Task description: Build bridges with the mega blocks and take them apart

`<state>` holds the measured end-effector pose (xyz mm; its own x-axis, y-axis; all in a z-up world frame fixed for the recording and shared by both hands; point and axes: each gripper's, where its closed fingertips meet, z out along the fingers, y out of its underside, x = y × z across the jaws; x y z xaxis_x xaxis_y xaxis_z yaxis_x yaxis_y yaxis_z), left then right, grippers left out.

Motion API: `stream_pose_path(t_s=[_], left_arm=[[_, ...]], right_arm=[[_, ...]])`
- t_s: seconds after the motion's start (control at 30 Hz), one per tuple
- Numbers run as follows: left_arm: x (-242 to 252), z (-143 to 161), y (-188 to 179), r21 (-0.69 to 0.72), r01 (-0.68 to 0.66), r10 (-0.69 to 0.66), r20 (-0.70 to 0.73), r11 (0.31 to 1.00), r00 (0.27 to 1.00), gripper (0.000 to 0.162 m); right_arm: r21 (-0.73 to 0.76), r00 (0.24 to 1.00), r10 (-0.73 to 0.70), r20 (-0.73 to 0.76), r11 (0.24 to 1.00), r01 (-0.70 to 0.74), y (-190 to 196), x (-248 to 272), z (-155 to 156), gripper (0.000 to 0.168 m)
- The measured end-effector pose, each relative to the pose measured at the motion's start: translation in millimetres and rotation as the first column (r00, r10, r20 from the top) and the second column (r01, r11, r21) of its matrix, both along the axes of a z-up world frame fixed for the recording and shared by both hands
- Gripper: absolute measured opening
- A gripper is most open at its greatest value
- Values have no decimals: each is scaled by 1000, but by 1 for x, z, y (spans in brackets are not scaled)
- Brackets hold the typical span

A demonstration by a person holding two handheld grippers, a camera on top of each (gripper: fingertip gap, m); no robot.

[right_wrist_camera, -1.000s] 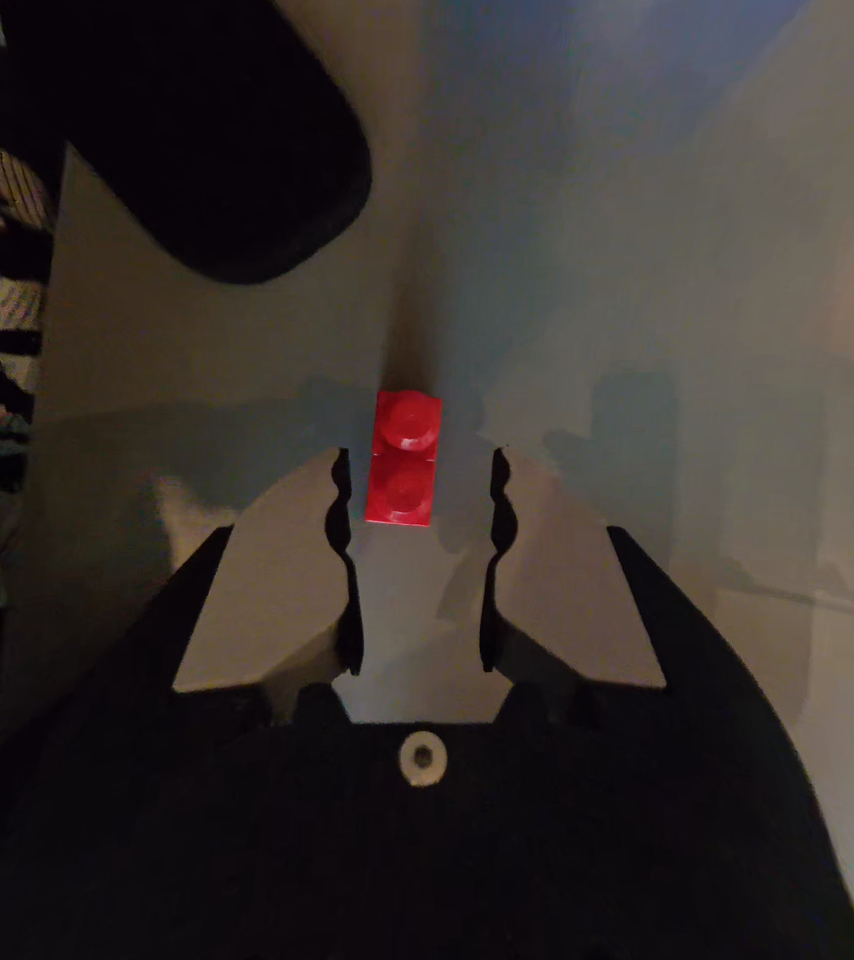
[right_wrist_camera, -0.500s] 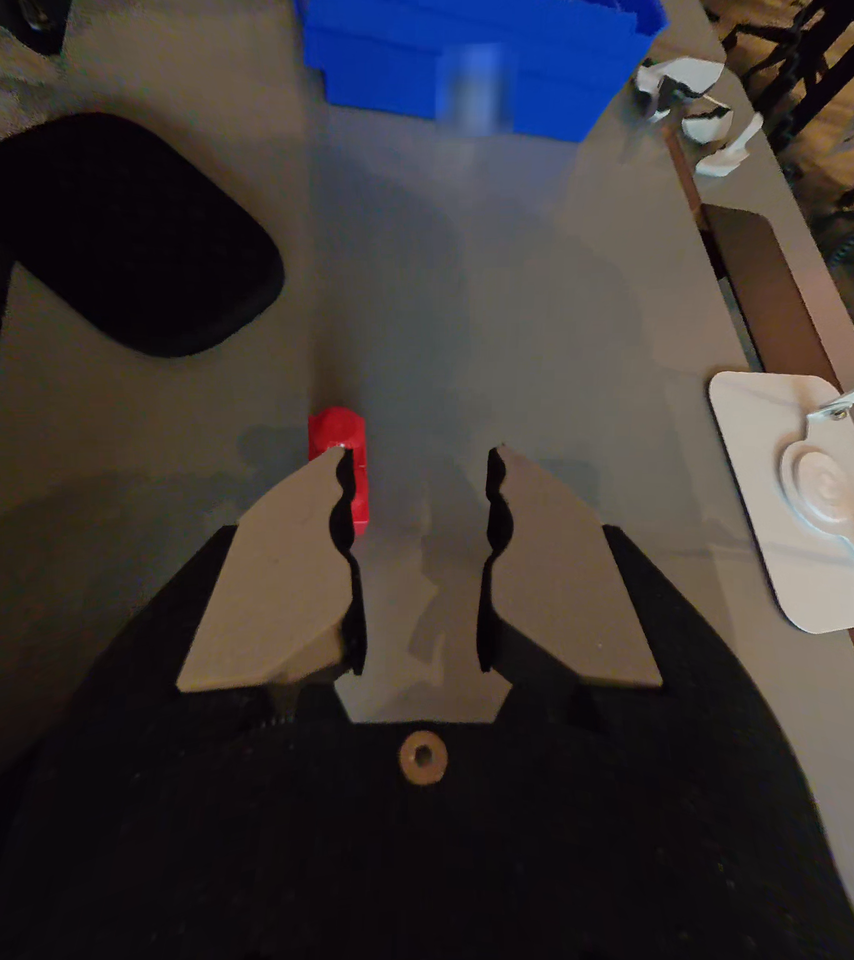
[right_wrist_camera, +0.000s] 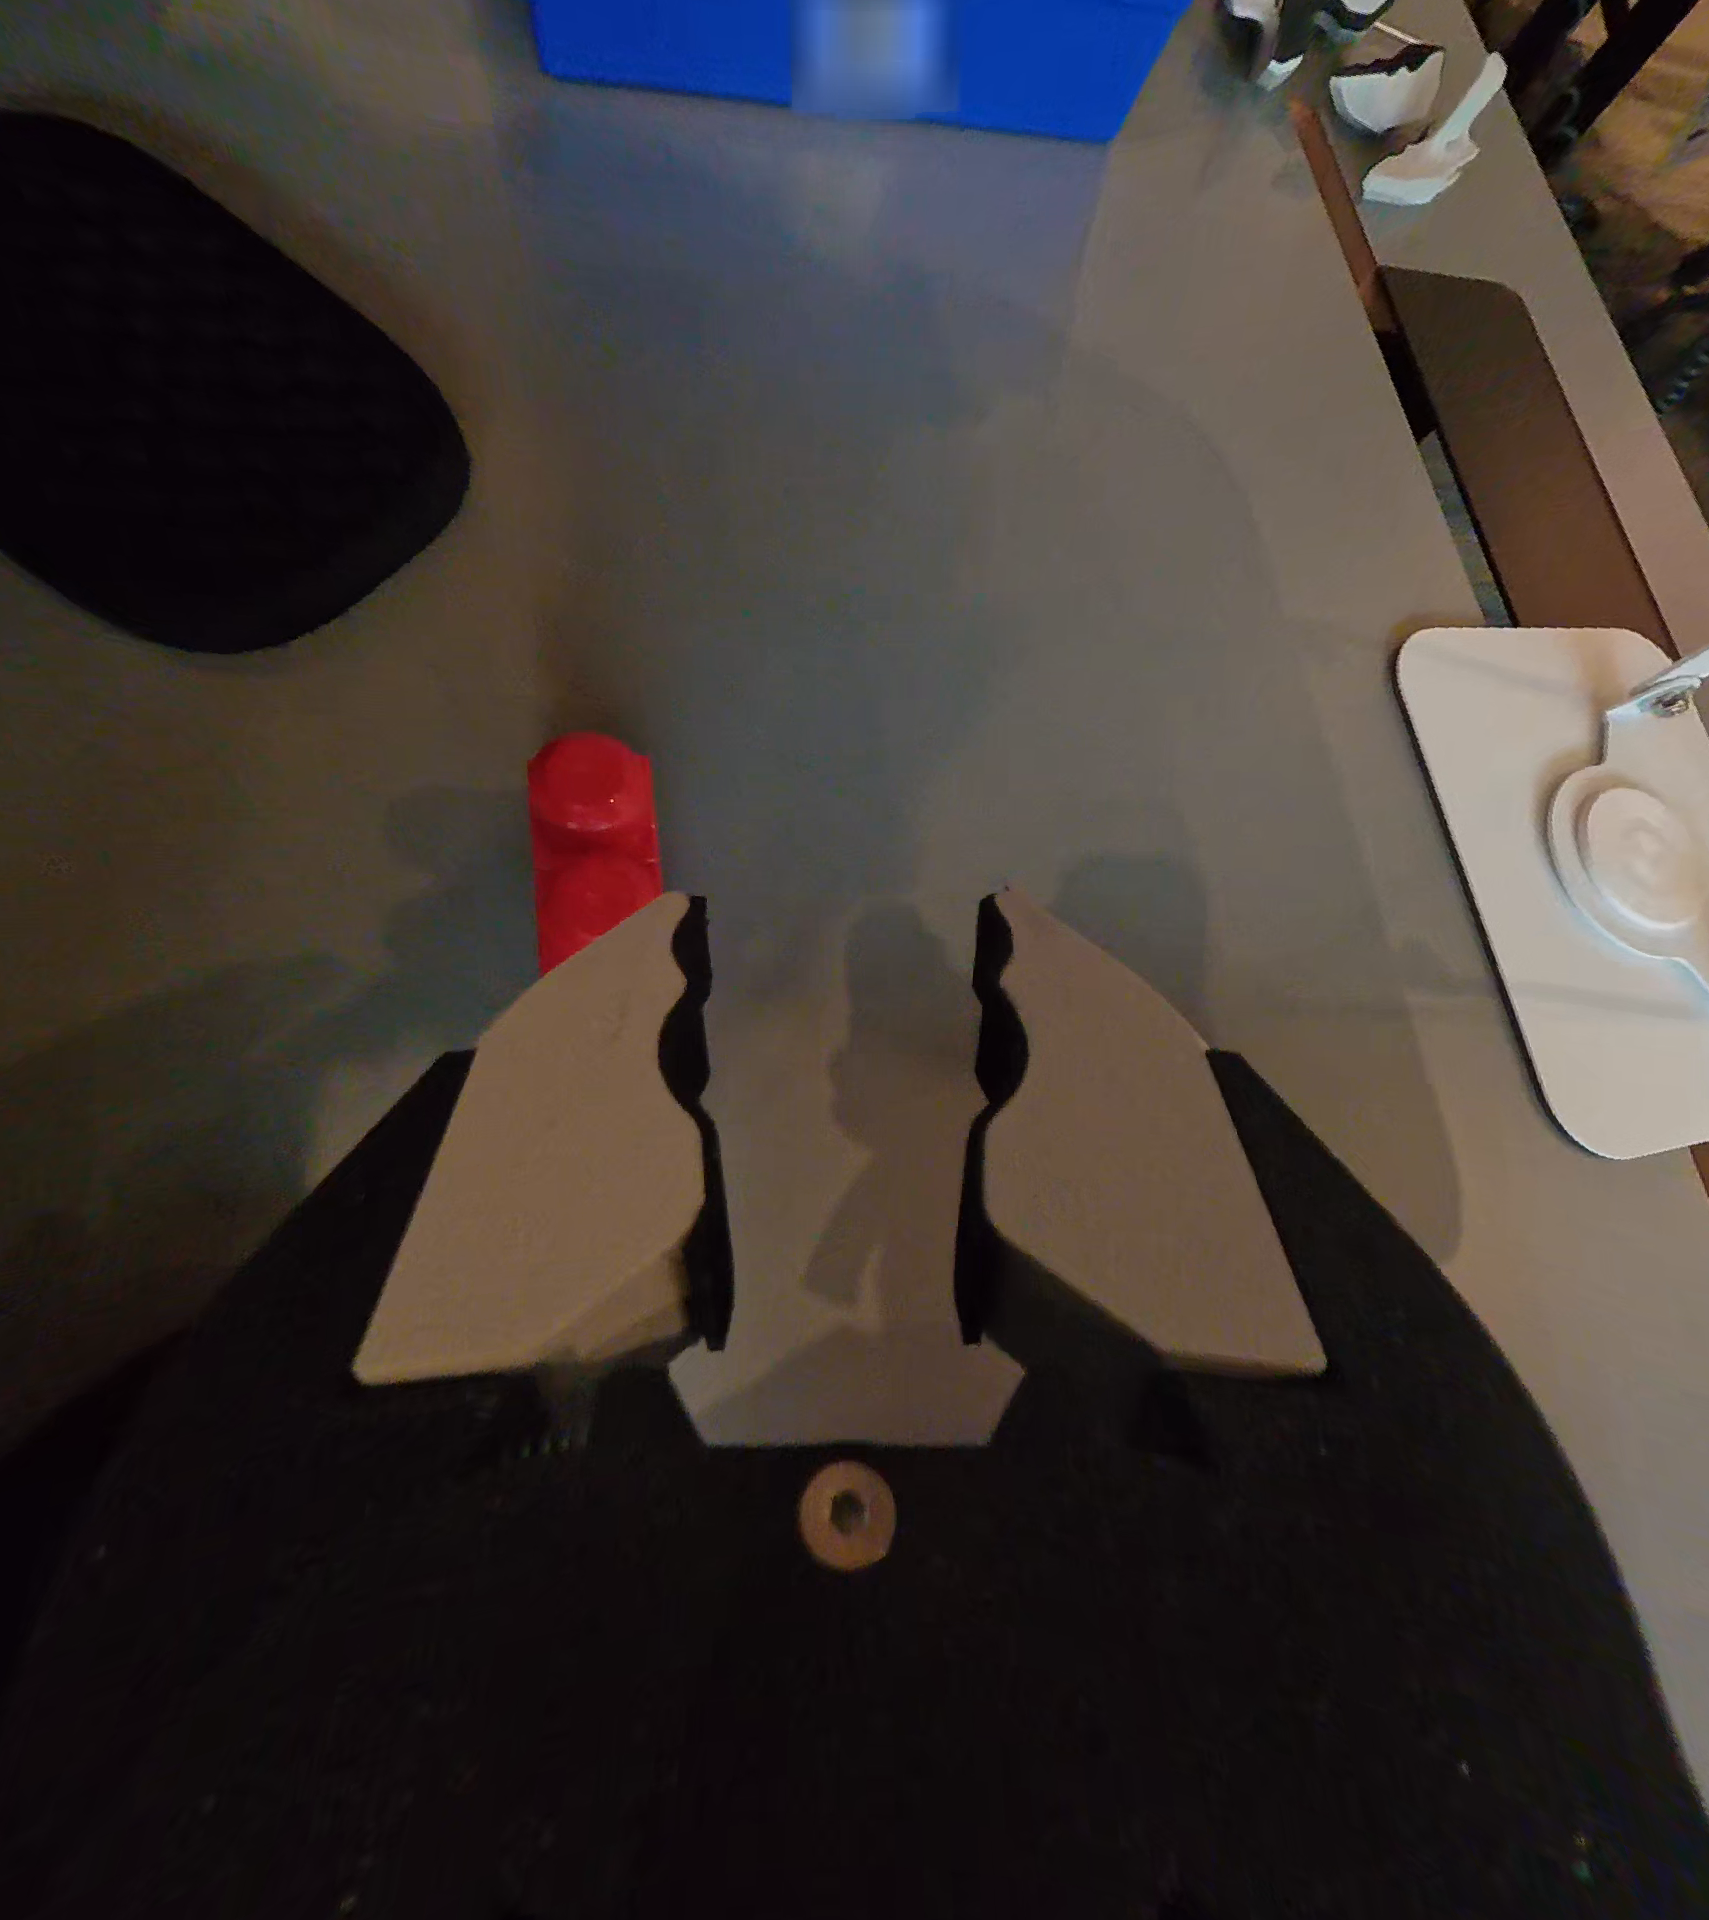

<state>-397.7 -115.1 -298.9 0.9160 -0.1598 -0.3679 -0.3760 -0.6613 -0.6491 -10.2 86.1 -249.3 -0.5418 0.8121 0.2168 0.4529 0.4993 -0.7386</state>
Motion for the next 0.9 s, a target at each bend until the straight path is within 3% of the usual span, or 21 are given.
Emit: stream_pose_path(t_s=[0.2,0.43,0.63,0.9], left_arm=[[-10,18,-8,73,-81,84,-35,994,996,8],[13,111,-21,383,-149,179,-44,912,983,8],[115,177,-1,582,-14,-23,56,813,998,8],[257,206,42,738,170,-348,93,653,933,7]], right_arm=[[9,1000,12,7,1000,-12,-3,1,0,50],[-6,997,81,4,997,-81,-29,-4,7,49],[-76,981,172,-85,981,-178,-71,-23,35,49],[-371,940,197,-279,881,-295,-133,-53,94,54]])
